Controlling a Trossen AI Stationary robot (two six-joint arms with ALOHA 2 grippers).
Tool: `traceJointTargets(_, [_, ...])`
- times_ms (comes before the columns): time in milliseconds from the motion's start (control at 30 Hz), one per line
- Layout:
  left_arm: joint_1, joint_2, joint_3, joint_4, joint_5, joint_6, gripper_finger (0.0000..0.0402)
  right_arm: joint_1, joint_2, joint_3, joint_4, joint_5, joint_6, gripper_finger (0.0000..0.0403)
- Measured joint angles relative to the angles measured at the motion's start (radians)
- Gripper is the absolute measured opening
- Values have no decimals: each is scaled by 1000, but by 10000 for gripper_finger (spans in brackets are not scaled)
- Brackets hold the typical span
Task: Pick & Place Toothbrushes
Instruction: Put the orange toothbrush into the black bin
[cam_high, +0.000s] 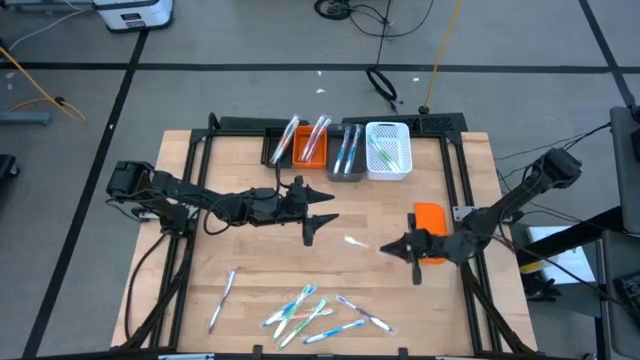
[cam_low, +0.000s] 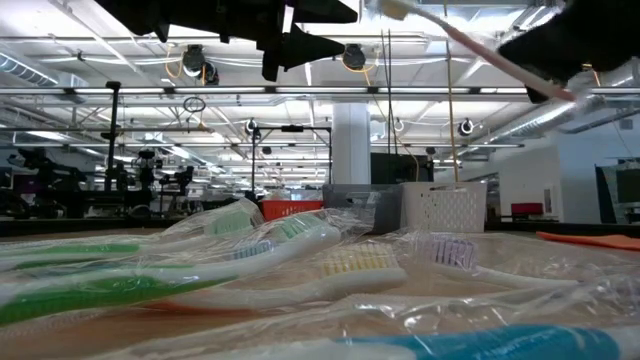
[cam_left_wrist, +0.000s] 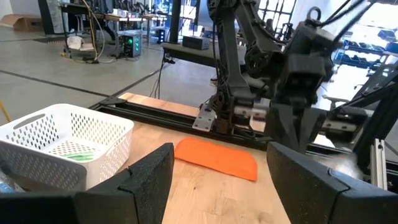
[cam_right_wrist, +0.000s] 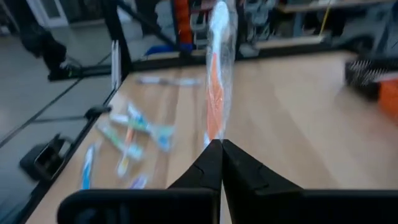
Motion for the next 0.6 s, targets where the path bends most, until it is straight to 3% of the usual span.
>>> traceJointTargets(333, [0, 0, 0, 8, 0, 0, 260, -72, -17, 0, 234, 33, -207, 0])
traceJointTargets(600, [0, 0, 0, 35, 0, -25, 260, -168, -17, 1, 354, 33, -264, 0])
